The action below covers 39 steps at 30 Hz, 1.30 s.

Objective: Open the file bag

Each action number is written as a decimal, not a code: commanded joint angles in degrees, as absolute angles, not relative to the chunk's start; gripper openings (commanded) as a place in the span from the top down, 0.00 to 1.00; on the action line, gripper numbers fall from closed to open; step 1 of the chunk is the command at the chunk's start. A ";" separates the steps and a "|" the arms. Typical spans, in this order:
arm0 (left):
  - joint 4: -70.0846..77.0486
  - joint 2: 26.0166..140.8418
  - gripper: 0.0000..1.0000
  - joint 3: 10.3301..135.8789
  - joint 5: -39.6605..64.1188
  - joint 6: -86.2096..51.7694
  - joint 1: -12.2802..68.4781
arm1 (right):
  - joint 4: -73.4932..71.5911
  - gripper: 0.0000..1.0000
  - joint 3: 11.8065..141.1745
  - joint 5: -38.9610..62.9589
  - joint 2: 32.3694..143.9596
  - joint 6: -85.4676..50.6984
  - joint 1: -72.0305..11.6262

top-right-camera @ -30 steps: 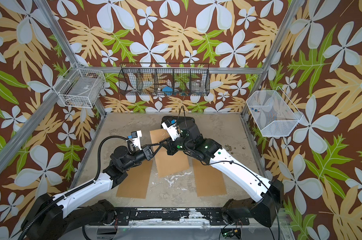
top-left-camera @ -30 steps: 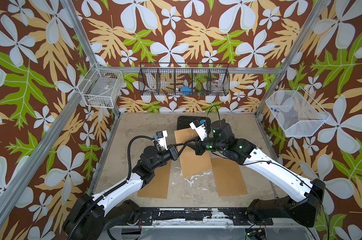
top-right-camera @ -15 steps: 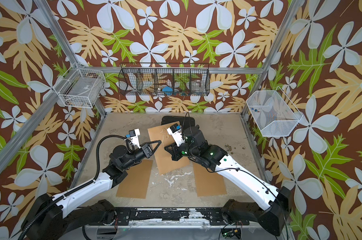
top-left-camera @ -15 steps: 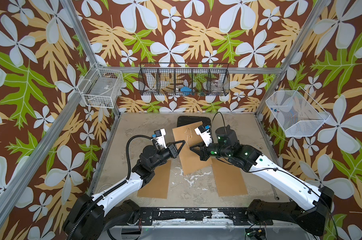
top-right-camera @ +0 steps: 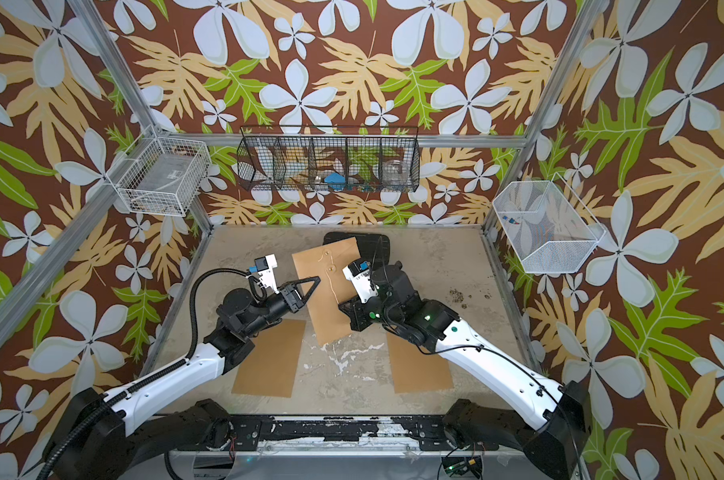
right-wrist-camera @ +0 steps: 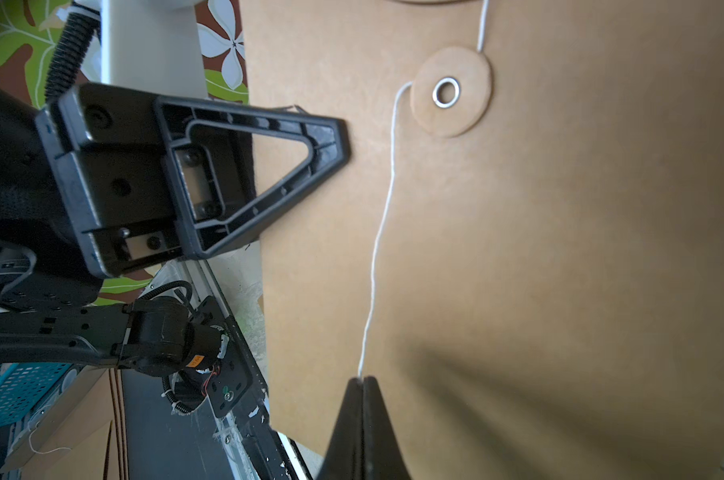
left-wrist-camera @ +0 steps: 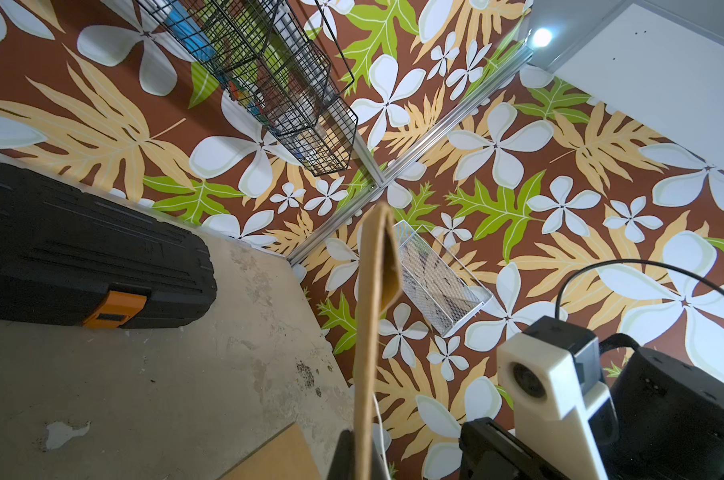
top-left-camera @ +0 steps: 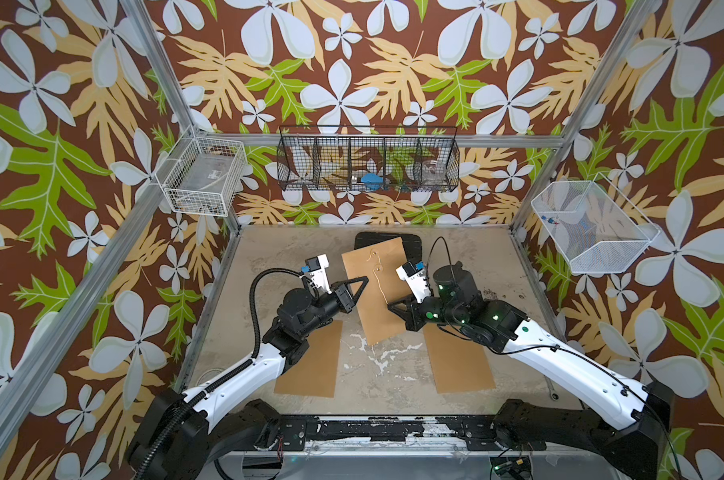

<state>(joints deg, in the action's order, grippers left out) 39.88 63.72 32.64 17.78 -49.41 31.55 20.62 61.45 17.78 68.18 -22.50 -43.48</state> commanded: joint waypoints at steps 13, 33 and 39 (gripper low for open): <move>42.45 62.80 1.00 32.26 18.32 -50.10 30.08 | 24.03 1.00 60.82 10.90 66.86 -22.28 -42.50; 42.54 59.75 1.00 28.15 21.06 -51.50 29.97 | 26.78 1.00 66.91 3.80 70.63 -17.42 -38.60; 42.53 59.23 1.00 27.33 21.14 -51.37 29.97 | 27.67 1.00 69.05 3.06 72.29 -16.27 -38.28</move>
<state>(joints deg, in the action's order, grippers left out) 40.49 59.29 27.42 20.21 -51.53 30.06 27.09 68.29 4.40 72.01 -17.54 -38.26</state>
